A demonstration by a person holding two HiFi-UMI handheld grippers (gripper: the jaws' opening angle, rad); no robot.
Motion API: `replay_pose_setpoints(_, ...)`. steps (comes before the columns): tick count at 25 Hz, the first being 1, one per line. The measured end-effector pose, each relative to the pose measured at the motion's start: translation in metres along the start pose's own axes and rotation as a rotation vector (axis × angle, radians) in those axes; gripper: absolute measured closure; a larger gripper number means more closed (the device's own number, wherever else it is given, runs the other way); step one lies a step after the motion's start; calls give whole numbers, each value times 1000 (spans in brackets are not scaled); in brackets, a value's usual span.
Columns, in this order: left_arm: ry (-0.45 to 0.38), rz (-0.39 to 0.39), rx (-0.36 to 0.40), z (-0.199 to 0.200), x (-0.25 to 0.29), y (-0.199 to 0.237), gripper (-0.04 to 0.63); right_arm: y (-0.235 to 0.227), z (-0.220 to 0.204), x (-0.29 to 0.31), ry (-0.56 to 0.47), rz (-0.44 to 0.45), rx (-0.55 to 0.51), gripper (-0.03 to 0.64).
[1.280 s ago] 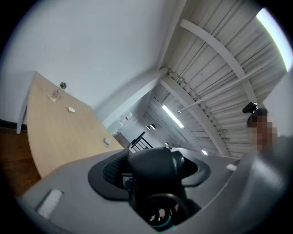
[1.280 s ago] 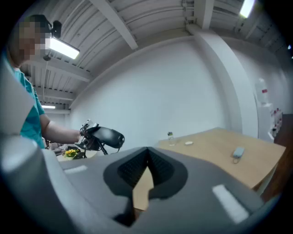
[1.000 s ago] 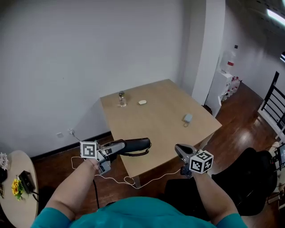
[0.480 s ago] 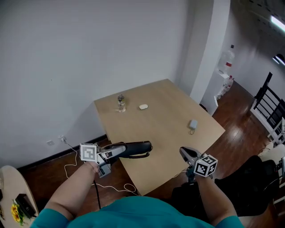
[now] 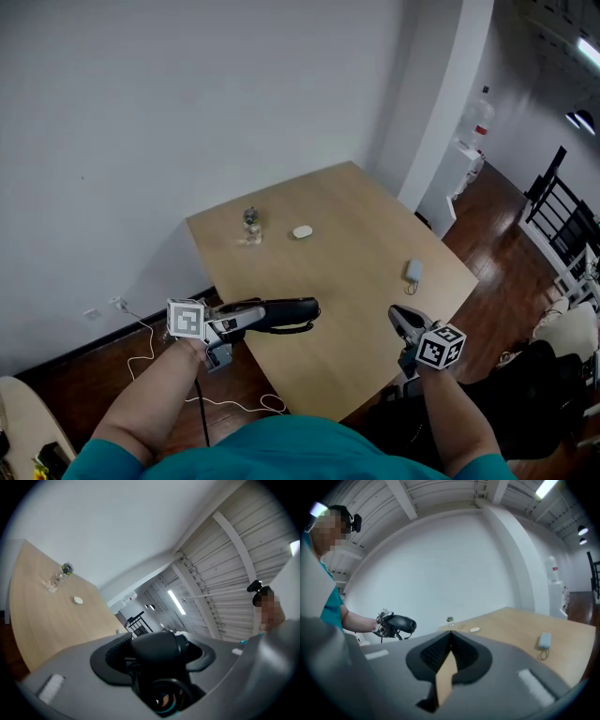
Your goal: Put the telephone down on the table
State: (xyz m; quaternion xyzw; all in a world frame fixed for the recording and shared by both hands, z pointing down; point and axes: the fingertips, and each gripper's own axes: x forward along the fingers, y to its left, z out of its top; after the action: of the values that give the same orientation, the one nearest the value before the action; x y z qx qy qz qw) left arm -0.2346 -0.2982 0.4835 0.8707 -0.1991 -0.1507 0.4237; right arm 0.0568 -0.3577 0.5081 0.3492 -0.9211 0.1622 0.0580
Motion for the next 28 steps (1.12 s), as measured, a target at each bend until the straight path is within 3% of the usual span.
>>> replay_pose_setpoints(4, -24, 35, 18, 22, 26, 20, 295, -37, 9, 24, 4, 36, -16, 612)
replay_pose_setpoints(11, -69, 93, -37, 58, 105, 61, 295, -112, 16, 79, 27, 145, -54, 612)
replay_pose_setpoints(15, -23, 109, -53, 73, 146, 102, 295, -145, 5, 103, 22, 136, -10, 612)
replay_pose_setpoints(26, 104, 22, -137, 121, 256, 238, 295, -203, -8, 163, 51, 33, 22, 612)
replay_pose_setpoints(28, 133, 39, -118, 121, 271, 265, 295, -213, -9, 169, 51, 31, 32, 612)
